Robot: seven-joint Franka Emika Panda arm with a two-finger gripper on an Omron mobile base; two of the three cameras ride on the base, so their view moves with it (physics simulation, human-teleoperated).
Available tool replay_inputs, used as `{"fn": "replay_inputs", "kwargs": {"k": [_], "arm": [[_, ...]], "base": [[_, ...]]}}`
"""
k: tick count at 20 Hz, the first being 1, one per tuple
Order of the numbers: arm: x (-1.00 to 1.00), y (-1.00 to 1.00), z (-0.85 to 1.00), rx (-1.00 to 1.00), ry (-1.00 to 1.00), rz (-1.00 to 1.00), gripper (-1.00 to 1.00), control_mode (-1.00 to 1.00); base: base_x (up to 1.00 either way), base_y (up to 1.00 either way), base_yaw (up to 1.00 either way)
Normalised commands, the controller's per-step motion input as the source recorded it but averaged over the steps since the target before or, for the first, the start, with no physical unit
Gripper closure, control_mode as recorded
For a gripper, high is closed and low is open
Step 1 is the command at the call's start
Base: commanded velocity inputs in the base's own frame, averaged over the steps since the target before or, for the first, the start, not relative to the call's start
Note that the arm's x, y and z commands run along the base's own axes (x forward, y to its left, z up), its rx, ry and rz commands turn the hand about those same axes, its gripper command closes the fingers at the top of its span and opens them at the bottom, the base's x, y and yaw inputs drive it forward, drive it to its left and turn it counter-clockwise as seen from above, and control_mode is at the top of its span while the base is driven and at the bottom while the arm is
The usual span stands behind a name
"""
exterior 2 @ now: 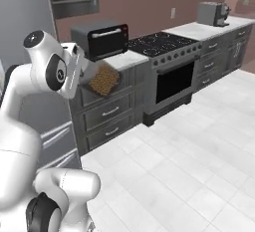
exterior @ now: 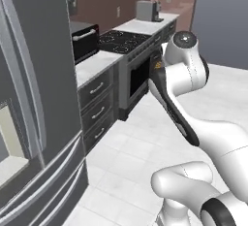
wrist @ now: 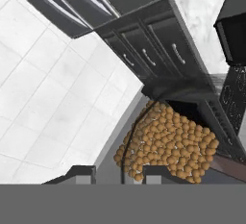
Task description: Pick the jar and candle from the dining table and place them in the open cabinet. Close the cabinet after placing the objects.
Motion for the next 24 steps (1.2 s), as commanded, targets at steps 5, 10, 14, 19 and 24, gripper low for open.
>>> {"fn": "replay_inputs", "kwargs": {"k": [5,10,14,19,24], "arm": [[0.00,0.00,0.00,0.00,0.00,0.00,1.00,1.00],[0.00,0.00,0.00,0.00,0.00,0.00,1.00,1.00],[0.00,0.00,0.00,0.00,0.00,0.00,1.00,1.00],[0.00,0.00,0.00,0.00,0.00,0.00,1.00,1.00],[0.00,0.00,0.00,0.00,0.00,0.00,1.00,1.00]], "base": [[1.00,-0.27,-0.17],[1.00,-0.41,-0.11],[1.00,-0.32,-0.05],[1.00,-0.29,0.00],[1.00,-0.35,0.00]]}}
